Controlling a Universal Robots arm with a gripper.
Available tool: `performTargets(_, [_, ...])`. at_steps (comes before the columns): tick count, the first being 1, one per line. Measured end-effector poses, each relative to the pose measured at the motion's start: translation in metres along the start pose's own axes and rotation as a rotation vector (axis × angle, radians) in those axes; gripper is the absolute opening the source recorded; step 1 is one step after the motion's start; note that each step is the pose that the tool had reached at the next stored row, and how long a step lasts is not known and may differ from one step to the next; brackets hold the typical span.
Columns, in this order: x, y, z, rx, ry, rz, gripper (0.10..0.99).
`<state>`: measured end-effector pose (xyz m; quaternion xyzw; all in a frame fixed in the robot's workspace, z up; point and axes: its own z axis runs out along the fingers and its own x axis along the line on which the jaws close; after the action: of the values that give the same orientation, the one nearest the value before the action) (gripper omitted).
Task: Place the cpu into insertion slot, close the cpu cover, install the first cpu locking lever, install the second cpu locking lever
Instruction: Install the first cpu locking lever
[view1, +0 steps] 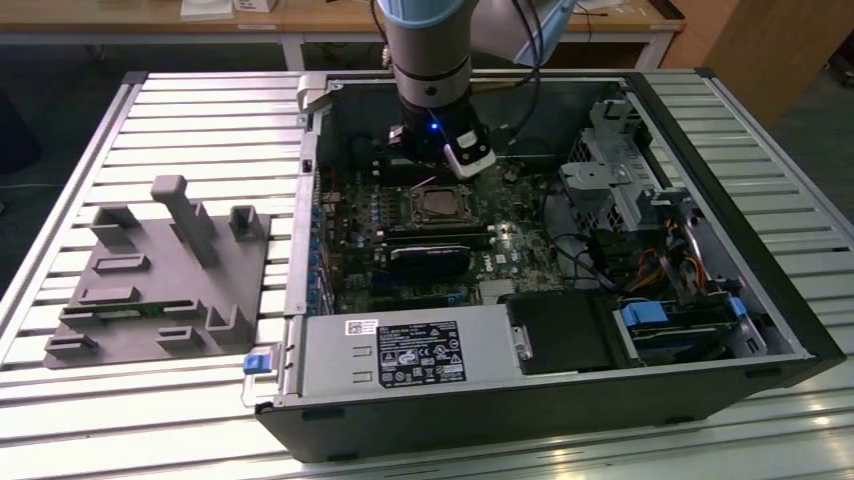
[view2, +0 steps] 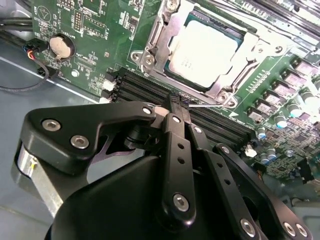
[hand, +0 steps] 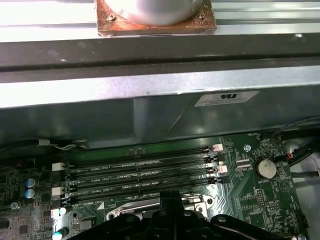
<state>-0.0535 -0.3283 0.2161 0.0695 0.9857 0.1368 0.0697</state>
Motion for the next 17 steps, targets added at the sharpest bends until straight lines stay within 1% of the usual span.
performTargets(7, [0.0001, 0.0003, 0.0006, 0.000, -0.0004, 0.000, 0.106])
performTargets(13, [0.0009, 0.0009, 0.0051, 0.012, -0.0022, -0.001, 0.106])
performTargets(17, [0.0018, 0.0040, 0.0078, 0.020, -0.0033, -0.001, 0.106])
